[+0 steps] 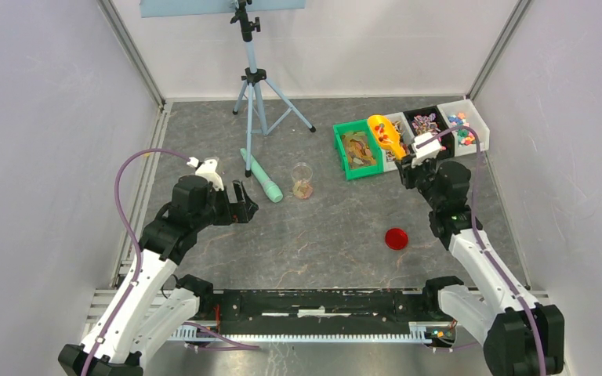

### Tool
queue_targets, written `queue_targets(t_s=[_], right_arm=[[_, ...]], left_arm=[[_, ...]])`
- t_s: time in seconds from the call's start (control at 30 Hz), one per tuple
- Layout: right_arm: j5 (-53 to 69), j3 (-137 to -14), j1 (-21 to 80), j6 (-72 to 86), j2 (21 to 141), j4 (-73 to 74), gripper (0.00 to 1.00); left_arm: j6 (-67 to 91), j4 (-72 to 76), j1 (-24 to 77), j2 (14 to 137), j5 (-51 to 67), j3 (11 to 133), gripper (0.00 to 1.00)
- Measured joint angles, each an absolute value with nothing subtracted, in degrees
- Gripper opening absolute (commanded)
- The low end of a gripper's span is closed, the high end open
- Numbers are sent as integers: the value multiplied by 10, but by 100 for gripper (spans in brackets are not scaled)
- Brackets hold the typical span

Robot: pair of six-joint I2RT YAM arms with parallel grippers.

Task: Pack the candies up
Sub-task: Scoop the fake candies from the storage box, then place the fake candies in the packing bottle.

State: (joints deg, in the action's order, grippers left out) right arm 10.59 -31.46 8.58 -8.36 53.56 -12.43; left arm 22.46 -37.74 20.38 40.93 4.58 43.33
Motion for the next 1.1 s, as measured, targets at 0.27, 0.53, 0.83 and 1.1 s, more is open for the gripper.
queue_targets(t_s=[0.27,0.53,0.83,1.1], right_arm=[[123,-356,189,-91,537,-90,0],[148,-397,250,-93,544,-23,0],[130,-446,339,-99,544,77,0],[65,-491,429,-99,579,161,0]], left_arm=[[225,-377,204,409,44,433,100],[215,-389,204,408,9,451,100],[209,-389,204,408,-14,452,100],[209,-389,204,407,-14,452,100]])
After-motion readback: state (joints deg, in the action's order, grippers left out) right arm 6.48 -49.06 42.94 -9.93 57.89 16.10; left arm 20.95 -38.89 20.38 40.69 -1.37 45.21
